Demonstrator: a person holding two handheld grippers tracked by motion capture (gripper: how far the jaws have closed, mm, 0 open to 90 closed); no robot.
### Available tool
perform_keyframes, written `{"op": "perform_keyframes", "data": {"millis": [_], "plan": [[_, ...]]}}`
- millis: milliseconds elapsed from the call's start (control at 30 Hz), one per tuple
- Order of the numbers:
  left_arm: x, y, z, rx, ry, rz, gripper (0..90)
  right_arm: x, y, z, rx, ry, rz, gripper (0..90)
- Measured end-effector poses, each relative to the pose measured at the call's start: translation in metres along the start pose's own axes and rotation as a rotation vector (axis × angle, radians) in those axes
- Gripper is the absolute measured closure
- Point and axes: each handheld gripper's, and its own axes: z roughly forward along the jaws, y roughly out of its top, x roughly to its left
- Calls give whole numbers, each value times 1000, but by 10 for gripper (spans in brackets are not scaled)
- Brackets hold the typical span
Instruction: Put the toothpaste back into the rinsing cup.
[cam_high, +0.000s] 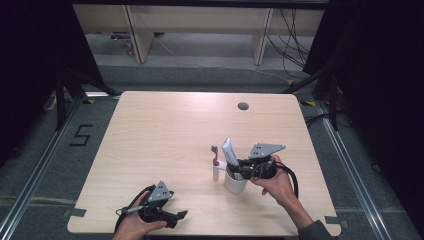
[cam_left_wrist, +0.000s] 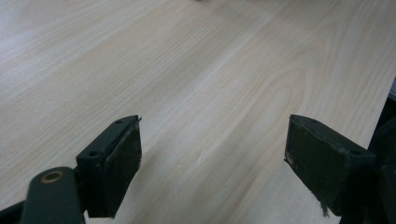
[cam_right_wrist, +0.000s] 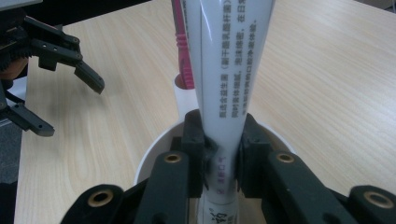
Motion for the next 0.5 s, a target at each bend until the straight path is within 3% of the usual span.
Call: {"op": "perform_keyframes", "data": {"millis": [133,167,200,267,500], "plan": [[0,0,0,2,4,3,183,1,-2,-1,19,13,21,764],[0,0,0,5,5,7,183,-1,-3,-1,19,10,-1,763],[0,0,0,7,4,8,183,0,-4,-1,17,12,16,763],[0,0,1,-3,-1,-2,183,-1,-4,-2,7,-3,-2,763],[1,0,0,8,6,8,183,0,-4,-3,14,10,31,760]]}}
